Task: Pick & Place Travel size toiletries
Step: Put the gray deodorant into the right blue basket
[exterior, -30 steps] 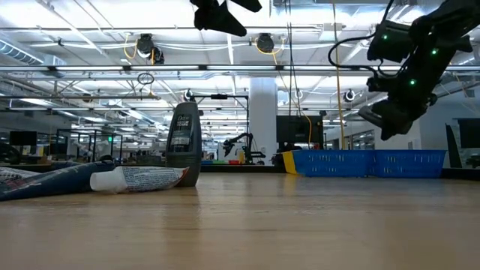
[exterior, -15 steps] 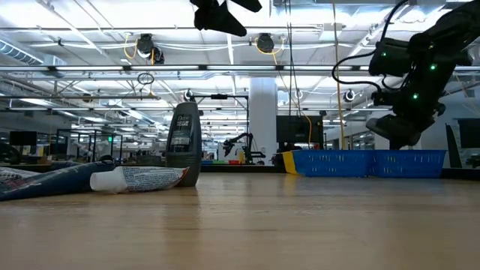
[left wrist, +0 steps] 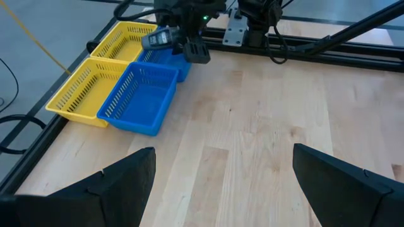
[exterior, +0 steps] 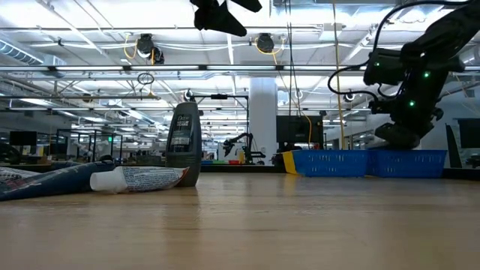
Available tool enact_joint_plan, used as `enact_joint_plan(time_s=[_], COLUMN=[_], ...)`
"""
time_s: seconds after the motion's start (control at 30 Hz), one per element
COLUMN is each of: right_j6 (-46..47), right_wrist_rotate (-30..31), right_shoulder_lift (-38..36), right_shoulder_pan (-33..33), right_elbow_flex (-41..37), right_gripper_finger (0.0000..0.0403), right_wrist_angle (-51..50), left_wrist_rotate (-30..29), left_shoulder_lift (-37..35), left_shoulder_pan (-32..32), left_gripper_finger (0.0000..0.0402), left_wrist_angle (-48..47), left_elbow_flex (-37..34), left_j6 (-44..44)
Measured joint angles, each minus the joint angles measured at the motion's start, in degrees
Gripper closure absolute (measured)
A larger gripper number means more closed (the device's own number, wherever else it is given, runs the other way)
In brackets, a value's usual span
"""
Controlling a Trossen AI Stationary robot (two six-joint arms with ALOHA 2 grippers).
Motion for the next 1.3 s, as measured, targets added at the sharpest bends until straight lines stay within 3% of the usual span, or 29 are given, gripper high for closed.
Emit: enact_joint_plan(time_s=[0.2, 0.5, 0.9, 1.13, 1.3], right_j6=[-0.63, -1.78, -3.04, -3.02, -3.26], right_wrist_rotate=[-0.19, -1.36, -1.64, -17.71, -28.48], right_shoulder_lift=[0.49, 0.49, -0.04, -4.33, -8.78], right_shoulder_pan=[0.00, 0.02, 0.05, 0.09, 0.42], right_elbow_flex=[0.02, 0.03, 0.04, 0.04, 0.04], right_gripper_finger=[0.0212, 0.0157, 0.0174, 0.0175, 0.0175], right_wrist_angle=[0.49, 2.42, 4.91, 10.94, 15.46], left_wrist_rotate=[0.00, 0.00, 0.20, 5.80, 6.16], left_shoulder_lift=[0.00, 0.00, 0.00, 0.00, 0.00], left_shoulder_pan=[0.00, 0.00, 0.00, -0.98, -2.98], left_gripper_finger=[0.0037, 0.0037, 0.0037, 0.0037, 0.0037], left_wrist_angle=[-0.02, -0.02, -0.07, -2.19, -4.92], left_elbow_flex=[0.00, 0.01, 0.00, 0.00, 0.00], left_j6=[-0.02, -0.04, -0.07, 2.70, 4.58])
